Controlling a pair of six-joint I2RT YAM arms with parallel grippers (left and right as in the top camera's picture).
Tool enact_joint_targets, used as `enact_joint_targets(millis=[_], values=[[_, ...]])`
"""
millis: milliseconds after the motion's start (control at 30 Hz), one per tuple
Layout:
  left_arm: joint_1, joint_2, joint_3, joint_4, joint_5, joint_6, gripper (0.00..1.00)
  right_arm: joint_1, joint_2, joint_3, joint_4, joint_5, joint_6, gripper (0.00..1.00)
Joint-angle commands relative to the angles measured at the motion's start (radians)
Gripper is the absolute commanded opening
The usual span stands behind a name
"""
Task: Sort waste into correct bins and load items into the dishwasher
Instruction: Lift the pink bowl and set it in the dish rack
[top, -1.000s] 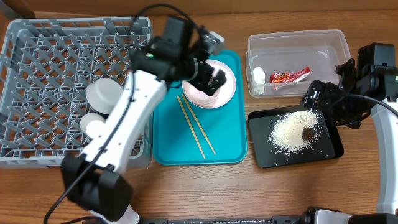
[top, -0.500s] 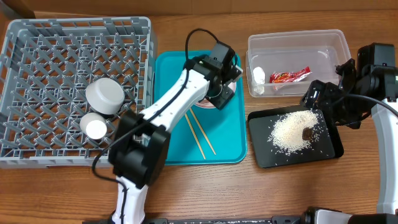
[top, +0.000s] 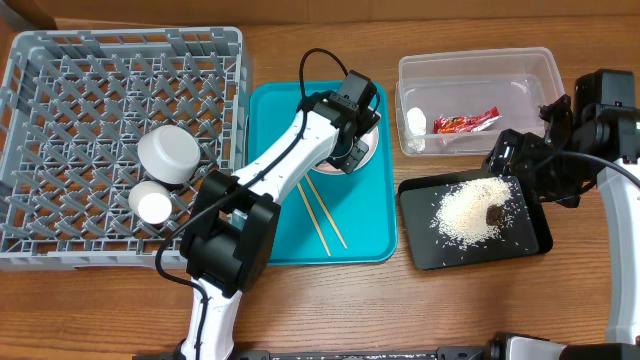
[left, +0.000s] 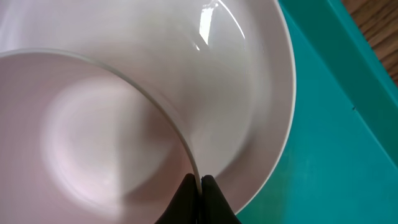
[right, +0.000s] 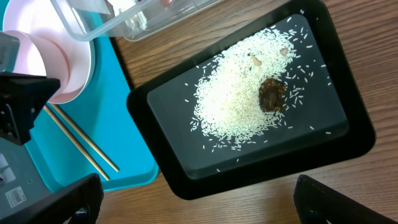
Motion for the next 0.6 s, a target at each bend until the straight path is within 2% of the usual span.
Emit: enact_joint_targets(millis=[0, 267, 467, 567], values=[[0.005, -0.058, 0.056, -0.028, 0.0, -0.025, 0.04, -0.002, -0.01, 0.01, -0.002, 0.0, 0.0, 1.0], [0.08, -0.251, 0.143, -0.071, 0.04, -0.077, 0.04, -0.002, -0.01, 0.01, -0.005, 0.0, 0.0, 1.0], [0.259, -0.365, 0.143, -0.076, 0.249, -0.07, 0.04, -0.002, -0.01, 0.01, -0.004, 0.0, 0.0, 1.0], [0.377, -0.372, 0.143, -0.078, 0.421, -0.043, 0.04, -0.002, -0.01, 0.01, -0.005, 0.0, 0.0, 1.0]])
